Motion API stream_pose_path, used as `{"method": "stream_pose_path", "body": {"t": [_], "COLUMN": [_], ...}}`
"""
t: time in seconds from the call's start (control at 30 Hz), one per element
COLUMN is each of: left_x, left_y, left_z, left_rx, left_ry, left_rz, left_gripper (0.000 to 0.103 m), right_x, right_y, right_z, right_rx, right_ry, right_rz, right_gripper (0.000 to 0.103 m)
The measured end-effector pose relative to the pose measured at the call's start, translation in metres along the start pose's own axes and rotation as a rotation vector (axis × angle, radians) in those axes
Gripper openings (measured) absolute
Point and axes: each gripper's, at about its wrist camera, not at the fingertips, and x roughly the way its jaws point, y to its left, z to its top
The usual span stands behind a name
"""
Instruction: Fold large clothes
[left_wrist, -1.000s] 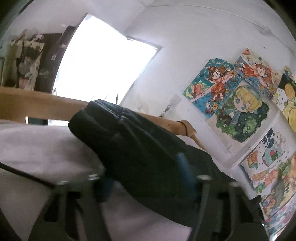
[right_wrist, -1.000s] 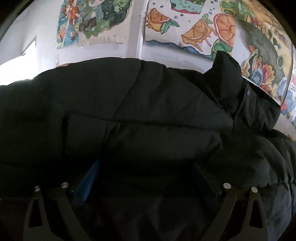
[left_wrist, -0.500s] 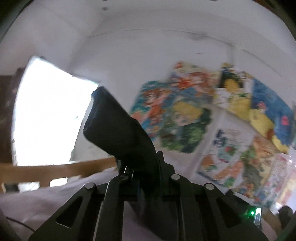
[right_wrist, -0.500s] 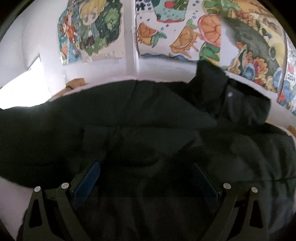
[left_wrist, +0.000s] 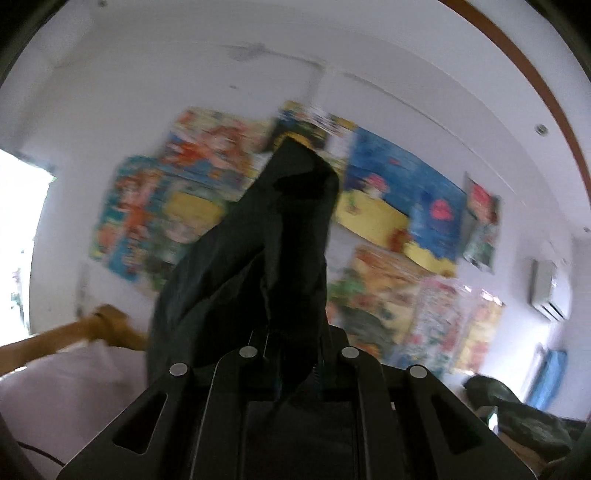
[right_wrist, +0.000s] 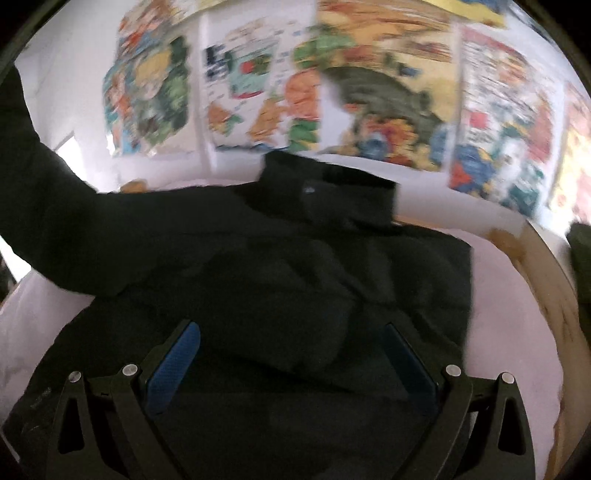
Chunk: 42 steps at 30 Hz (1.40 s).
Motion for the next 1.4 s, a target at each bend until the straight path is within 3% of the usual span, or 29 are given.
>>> {"method": "stream_pose_path", "body": {"t": [0.3, 0.6, 0.87, 1.1, 1.2, 1.27, 1.33, 1.4], "left_x": [0.078, 0.135, 0.171, 0.188, 0.192, 0.192, 0.188, 0.182], "left_y": [-0.100, -0.164, -0.183, -0.179, -0.177, -0.174, -0.165, -0.154], "left_z": [-0.041, -0.149, -0.229, -0.274, -0.282, -0.283, -0.279, -0.272], "left_rx": [0.088, 0.198, 0.268, 0.262, 0.251, 0.235, 0.163, 0.088], "left_ry": [0.113, 0.263, 0.395, 0.541, 0.611, 0.635, 0.633, 0.612], "left_rz": [-0.098, -0.136, -0.166, -0.210, -0.230, -0.240, -0.272, -0.289], "left_gripper": [0.008, 0.006, 0.006, 0.008, 0.015, 0.030, 0.077, 0.083], "right_x": [-0.014, -0.019, -0.008, 0.003, 0.001, 0.000, 0.001, 0.003], "right_y": [-0.065, -0.144, -0.207, -0.227, -0.230, -0.231, -0.232, -0.231], "right_z": [-0.003, -0.025, -0.059, -0.080, -0.081, -0.082, -0.080, -0.077], "right_rx": [0.194, 0.410, 0.623, 0.707, 0.726, 0.744, 0.759, 0.762], "right_ry": [-0.059, -0.071, -0.044, -0.020, -0.054, -0.083, -0.095, -0.095], "right_rz": [0.044, 0.039, 0.121, 0.175, 0.243, 0.300, 0.345, 0.372], "right_gripper": [0.100, 0.100, 0.100, 0.100, 0.100, 0.100, 0.100, 0.100]}}
